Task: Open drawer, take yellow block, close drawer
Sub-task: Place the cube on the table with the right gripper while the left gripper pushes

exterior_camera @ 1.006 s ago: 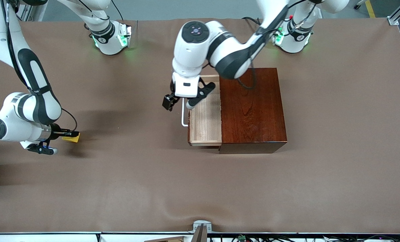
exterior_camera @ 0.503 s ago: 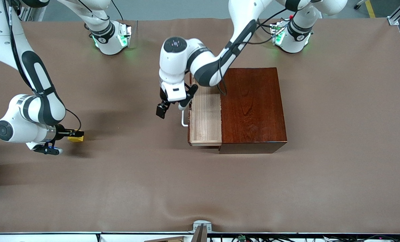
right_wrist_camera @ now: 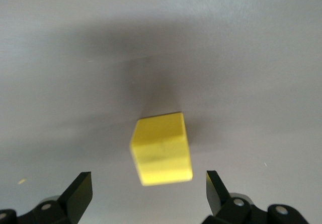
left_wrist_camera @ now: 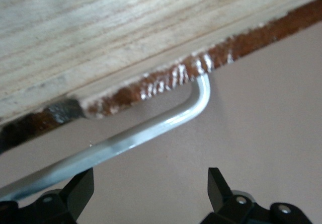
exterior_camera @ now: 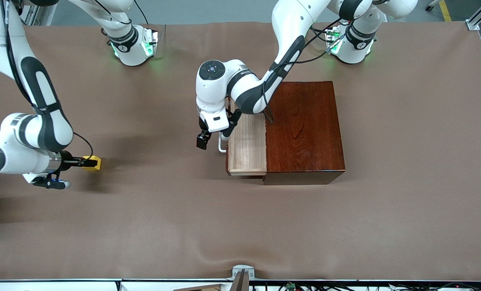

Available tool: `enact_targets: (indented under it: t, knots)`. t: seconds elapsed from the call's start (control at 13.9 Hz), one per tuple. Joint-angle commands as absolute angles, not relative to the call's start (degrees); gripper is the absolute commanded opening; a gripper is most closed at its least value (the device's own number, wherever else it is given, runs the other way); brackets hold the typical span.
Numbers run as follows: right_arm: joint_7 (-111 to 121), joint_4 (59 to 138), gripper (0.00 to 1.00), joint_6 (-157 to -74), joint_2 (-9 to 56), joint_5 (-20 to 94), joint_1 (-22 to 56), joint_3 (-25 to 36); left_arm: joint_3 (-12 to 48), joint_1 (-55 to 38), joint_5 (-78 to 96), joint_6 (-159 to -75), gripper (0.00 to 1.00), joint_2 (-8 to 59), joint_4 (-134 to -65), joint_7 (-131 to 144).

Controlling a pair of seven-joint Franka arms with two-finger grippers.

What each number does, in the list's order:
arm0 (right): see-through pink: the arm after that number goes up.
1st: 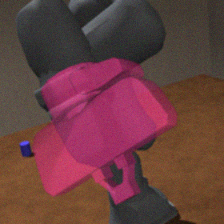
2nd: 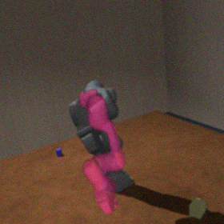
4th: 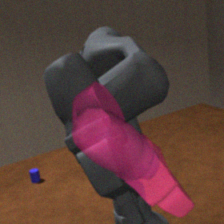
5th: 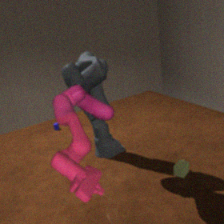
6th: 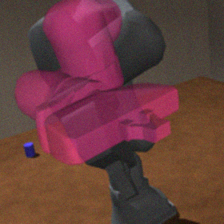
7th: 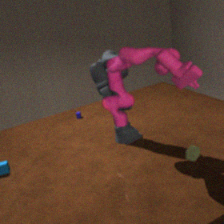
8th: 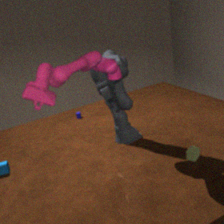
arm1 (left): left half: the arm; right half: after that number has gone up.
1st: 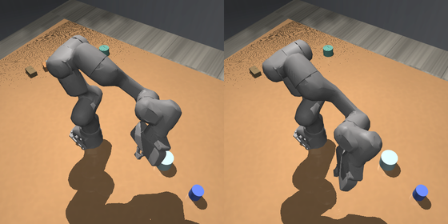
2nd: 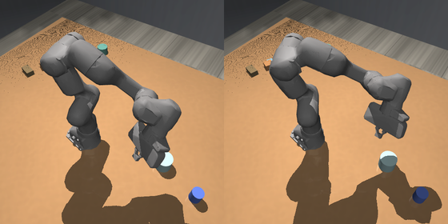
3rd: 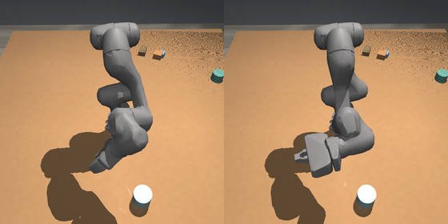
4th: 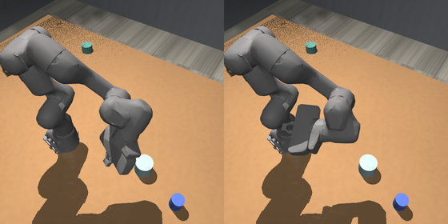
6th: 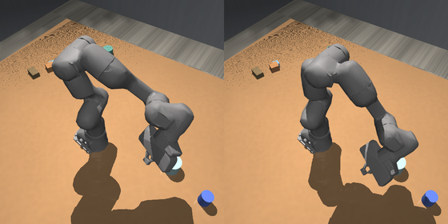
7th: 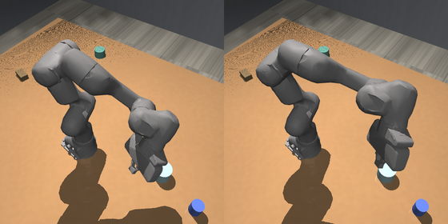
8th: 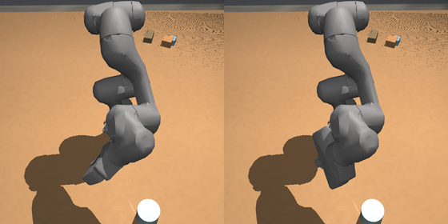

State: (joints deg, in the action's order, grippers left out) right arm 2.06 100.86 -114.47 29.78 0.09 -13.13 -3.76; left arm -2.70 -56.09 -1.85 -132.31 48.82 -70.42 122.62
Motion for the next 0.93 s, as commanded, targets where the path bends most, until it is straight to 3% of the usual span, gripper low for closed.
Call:
enact_targets:
  t: [0.0,0.36,0.86]
  knots:
    - [1.7,94.4,1.0,-105.2,27.6,-0.9,-11.3,-4.0,-4.0,-55.9,-1.8,-127.7,1.0,48.6,-69.1,124.0]
    - [1.6,84.1,1.0,-95.2,26.2,-0.5,-9.5,-4.1,-5.1,-54.5,-1.8,-122.1,1.0,48.0,-69.3,124.1]
    - [1.4,82.1,1.0,-91.9,17.2,-0.6,-5.7,-4.2,-6.1,-52.2,-2.1,-110.8,1.0,47.0,-69.6,124.0]
